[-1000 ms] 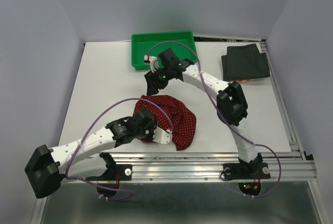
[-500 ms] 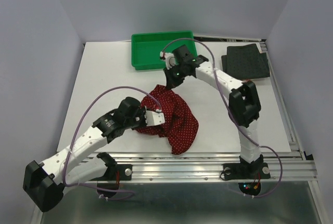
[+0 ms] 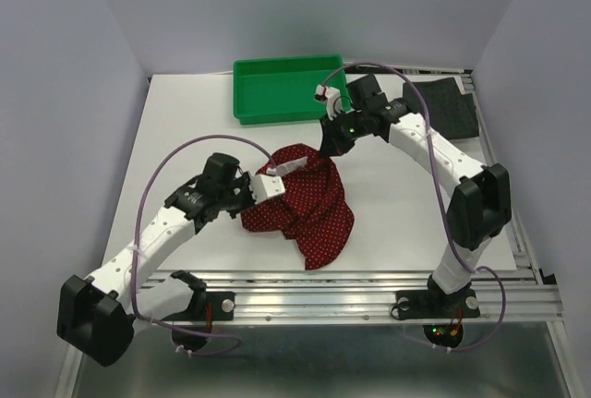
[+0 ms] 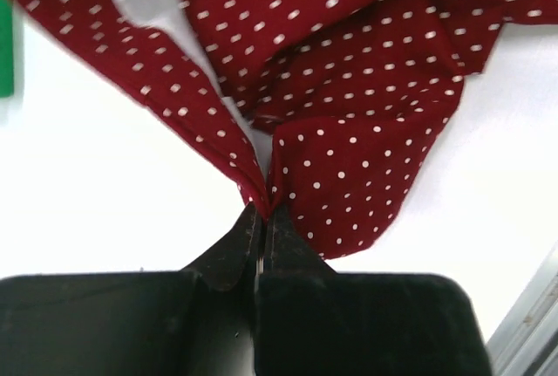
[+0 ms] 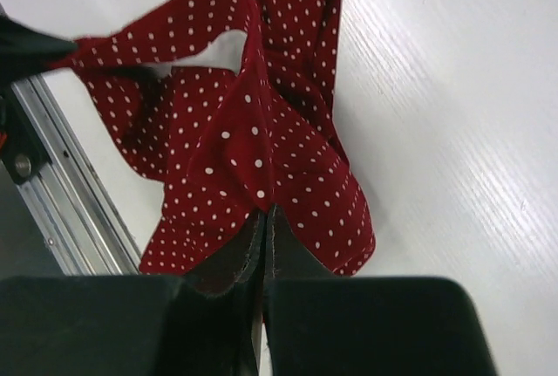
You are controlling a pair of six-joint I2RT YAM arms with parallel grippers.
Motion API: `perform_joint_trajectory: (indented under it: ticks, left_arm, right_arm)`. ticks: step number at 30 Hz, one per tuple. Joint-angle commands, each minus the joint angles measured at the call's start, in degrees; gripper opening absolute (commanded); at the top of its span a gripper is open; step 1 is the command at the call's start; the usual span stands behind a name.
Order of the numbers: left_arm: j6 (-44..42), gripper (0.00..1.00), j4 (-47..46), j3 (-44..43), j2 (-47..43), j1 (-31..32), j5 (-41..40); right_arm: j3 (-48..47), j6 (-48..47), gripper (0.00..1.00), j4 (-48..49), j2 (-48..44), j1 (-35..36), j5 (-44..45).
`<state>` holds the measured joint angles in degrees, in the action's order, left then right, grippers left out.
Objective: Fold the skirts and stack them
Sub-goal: Flatten the skirt out
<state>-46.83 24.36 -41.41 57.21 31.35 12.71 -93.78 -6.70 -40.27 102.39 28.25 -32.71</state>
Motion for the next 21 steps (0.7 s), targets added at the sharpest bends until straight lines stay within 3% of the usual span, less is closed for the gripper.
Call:
perform_joint_trajectory:
  ticks: [1,4,8,10,12,13,15,21]
  left_arm:
    - [2.44,0.00,-0.89,-5.17,2.46,-7.69,6.17]
    - [4.11,0.00,0.50,-10.07,5.80,-14.19,11.62]
    - [7.71,0.00,1.48,-13.08,11.68,-15.97,13.74]
    - [8.86,0.00,2.18,-13.70,14.58,-15.97,15.50]
    - [10.52,0.00,2.10,-13.79,16.17,-15.89,16.82]
    - [11.49,0.00,1.57,-13.61,16.35,-15.89,16.91]
    - [13.08,0.00,0.25,-13.00,16.27,-15.71,17.17]
    - [15.88,0.00,-2.12,-11.07,14.25,-14.74,16.73]
  right_arm:
    - [4.29,-7.97,0.01,-3.23,-4.92,-1.79,-1.39]
    - [8.16,-12.71,0.01,-5.43,-8.16,-3.99,-1.04]
    - [14.05,-17.73,0.01,-7.01,-9.84,-4.52,-1.39]
    - [15.37,-16.95,0.07,-7.72,-9.75,-4.52,-0.26]
    - [16.52,-14.85,0.45,-6.06,-9.84,-4.52,5.10]
    - [16.26,-13.53,0.70,-5.52,-10.01,-4.52,6.59]
    - [14.95,-9.59,0.74,-3.77,-10.63,-4.52,9.59]
    - [11.68,0.28,0.70,-1.39,-11.24,-4.52,11.80]
